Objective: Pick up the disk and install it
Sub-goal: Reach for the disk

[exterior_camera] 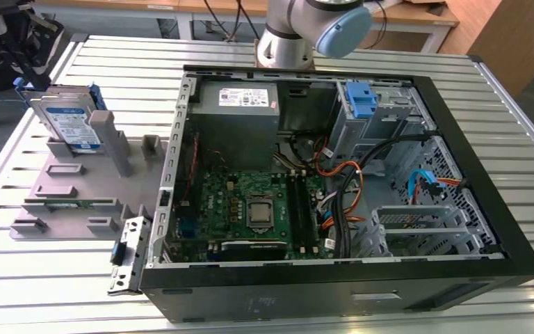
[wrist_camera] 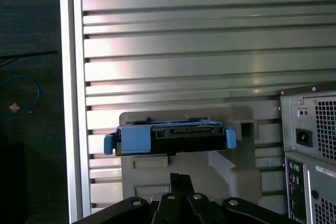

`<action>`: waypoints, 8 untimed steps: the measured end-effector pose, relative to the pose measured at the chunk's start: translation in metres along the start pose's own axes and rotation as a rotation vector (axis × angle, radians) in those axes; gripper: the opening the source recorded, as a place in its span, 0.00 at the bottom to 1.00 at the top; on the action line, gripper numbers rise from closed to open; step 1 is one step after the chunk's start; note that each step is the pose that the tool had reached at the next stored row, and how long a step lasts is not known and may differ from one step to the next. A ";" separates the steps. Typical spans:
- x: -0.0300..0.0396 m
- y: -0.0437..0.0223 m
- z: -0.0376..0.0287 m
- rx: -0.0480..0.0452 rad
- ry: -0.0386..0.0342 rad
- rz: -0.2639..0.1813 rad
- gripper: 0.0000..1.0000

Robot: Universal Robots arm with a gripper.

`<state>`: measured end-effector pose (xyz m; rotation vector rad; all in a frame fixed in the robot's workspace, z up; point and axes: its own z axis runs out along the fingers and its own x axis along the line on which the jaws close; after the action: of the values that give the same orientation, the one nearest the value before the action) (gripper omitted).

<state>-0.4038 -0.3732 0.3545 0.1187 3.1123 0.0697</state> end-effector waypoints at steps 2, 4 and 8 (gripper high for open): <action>0.0001 0.0018 0.0003 -0.0012 0.0000 0.000 0.11; 0.0003 0.0039 0.0006 -0.0027 0.0000 0.000 0.11; 0.0006 0.0082 0.0018 -0.0053 0.0000 0.000 0.11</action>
<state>-0.4038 -0.3650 0.3531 0.1187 3.1118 0.0779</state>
